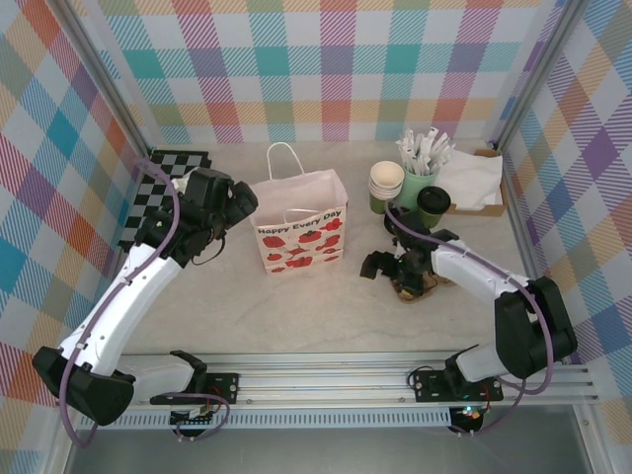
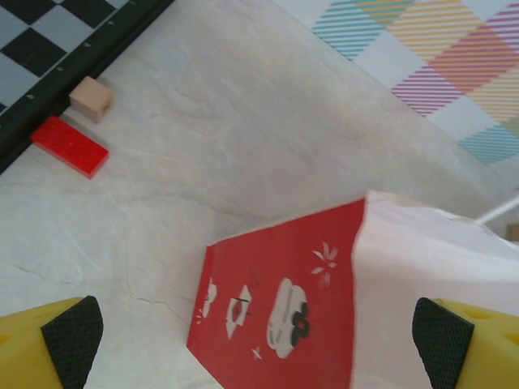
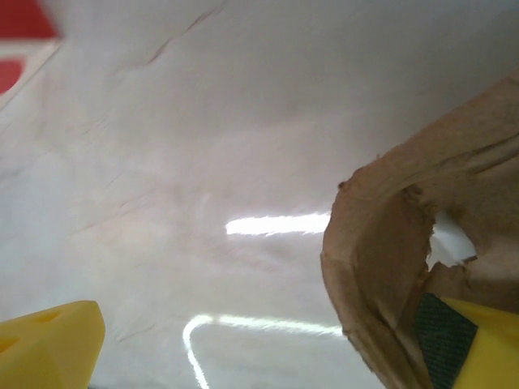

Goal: Pack the takeout coffee

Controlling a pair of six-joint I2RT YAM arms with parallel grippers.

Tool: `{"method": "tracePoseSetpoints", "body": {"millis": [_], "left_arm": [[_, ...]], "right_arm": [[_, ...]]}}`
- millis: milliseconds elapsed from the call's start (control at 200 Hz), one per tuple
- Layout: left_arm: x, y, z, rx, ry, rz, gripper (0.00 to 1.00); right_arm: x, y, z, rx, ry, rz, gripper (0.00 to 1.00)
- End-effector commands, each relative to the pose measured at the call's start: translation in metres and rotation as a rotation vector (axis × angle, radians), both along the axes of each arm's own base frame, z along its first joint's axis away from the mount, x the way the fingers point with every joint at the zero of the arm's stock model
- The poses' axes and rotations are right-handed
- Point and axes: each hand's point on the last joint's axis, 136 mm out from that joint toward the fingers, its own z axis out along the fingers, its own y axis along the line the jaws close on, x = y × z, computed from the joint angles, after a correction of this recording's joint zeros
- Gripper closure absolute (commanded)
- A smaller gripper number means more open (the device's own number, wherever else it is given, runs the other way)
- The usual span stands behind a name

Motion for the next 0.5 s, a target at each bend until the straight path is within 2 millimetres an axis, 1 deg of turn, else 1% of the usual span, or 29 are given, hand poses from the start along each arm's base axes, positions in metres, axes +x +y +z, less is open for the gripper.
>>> {"method": "tracePoseSetpoints", "body": {"millis": [0,95,155,200,235,275,280,315,415,495], "left_arm": [[0.008,0.012,0.004,0.002,-0.054,0.071,0.0],[0.013,0.007,0.004,0.003,-0.086,0.036,0.0],[0.015,0.006,0.004,0.004,-0.102,0.024,0.0],[0.014,0.005,0.005,0.008,-0.109,0.016,0.0],[0.014,0.005,0.006,0.015,-0.112,0.005,0.0],[0.013,0.005,0.007,0.025,-0.112,-0.005,0.0],[0.012,0.006,0.008,0.026,-0.115,-0.006,0.0],[0.011,0.006,0.008,0.034,-0.117,-0.017,0.0],[0.011,0.005,0.011,0.026,-0.165,-0.032,0.0],[0.011,0.003,0.009,-0.009,-0.192,-0.024,0.0]], "right_arm": [[-0.016,0.037,0.009,0.116,0.067,0.011,0.0],[-0.03,0.055,0.008,0.101,0.112,0.111,0.0],[-0.035,0.066,0.011,0.107,0.126,0.155,0.0],[-0.037,0.069,0.016,0.114,0.128,0.18,0.0],[-0.037,0.067,0.021,0.101,0.117,0.198,0.0],[-0.032,0.06,0.029,0.057,0.067,0.231,0.0],[-0.035,0.057,0.028,0.043,0.074,0.236,0.0],[-0.028,0.047,0.035,-0.012,0.019,0.27,0.0],[-0.016,0.008,0.045,-0.15,-0.045,0.314,0.0],[-0.008,-0.031,0.043,-0.309,-0.066,0.321,0.02]]}}
